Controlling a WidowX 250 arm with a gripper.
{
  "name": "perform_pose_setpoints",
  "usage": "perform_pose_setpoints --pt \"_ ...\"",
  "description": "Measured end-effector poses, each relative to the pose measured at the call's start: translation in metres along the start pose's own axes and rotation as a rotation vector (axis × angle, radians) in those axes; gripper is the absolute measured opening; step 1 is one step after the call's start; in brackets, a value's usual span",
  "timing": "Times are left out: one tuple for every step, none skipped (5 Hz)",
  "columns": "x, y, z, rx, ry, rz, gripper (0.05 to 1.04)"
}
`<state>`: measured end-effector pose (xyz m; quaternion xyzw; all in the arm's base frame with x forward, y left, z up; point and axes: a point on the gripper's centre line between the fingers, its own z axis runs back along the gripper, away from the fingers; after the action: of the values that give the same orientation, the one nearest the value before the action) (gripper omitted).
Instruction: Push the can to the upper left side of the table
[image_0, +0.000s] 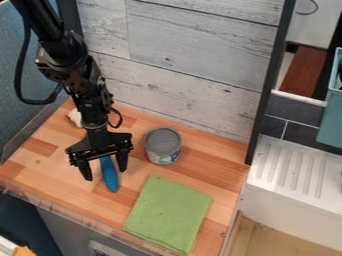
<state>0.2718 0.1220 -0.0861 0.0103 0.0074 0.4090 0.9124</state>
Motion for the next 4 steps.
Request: perform_pose_setpoints --pt "-0.006 0.002 -0.009 0.013 0.028 0.002 1.001" --pt "-0.006 0.004 -0.009 0.019 0.024 -0.008 1.001" --pt "-0.008 0.003 -0.002 0.0 0.014 -0.008 0.999" --pt "-0.013 0.003 0.025 -0.034 -0.05 0.006 0.999"
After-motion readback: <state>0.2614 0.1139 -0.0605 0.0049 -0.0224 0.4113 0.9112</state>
